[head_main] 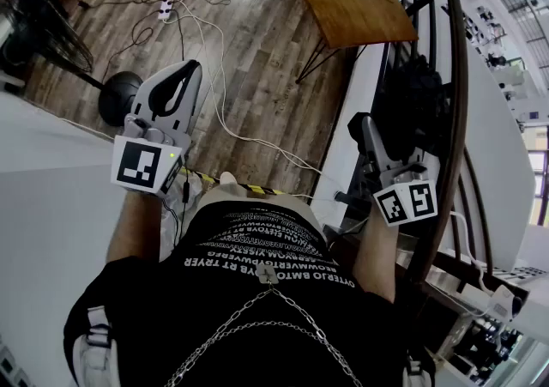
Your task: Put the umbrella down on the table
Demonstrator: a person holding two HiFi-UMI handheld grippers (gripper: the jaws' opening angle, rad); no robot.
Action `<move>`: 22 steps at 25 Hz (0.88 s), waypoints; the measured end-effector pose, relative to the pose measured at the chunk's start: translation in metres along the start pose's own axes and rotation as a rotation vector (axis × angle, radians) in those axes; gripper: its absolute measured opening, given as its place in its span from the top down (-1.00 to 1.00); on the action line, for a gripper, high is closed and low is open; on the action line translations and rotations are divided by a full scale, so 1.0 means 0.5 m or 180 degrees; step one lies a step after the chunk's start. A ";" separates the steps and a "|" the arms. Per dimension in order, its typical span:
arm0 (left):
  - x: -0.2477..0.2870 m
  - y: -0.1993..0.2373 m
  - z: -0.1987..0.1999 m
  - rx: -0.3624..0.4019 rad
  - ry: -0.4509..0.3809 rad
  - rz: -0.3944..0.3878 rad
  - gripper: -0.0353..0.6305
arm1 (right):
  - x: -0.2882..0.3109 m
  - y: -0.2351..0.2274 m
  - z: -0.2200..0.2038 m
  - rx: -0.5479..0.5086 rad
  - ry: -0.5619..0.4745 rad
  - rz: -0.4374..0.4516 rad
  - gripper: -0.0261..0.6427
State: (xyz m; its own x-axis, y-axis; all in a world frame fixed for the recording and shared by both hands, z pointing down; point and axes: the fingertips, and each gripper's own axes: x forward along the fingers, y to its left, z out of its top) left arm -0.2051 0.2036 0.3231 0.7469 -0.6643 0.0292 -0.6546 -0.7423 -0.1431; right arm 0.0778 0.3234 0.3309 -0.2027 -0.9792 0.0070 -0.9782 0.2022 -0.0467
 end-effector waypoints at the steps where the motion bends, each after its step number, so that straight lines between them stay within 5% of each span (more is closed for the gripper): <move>1: -0.017 -0.016 0.011 0.0027 -0.0014 0.0014 0.79 | -0.015 0.007 0.003 0.0012 -0.0010 0.0004 0.09; 16: -0.181 -0.313 0.055 0.0206 0.0076 -0.0036 0.79 | -0.297 0.066 -0.013 -0.0019 -0.0038 0.0118 0.09; 22: -0.219 -0.337 0.061 0.0297 0.0135 -0.0182 0.79 | -0.344 0.098 -0.011 0.0148 -0.0159 0.0087 0.09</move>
State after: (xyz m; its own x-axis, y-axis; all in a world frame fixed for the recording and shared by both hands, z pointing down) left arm -0.1730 0.4042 0.3140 0.7758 -0.6257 0.0815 -0.5959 -0.7690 -0.2313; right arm 0.0645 0.5016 0.3327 -0.2258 -0.9731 -0.0448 -0.9690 0.2291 -0.0926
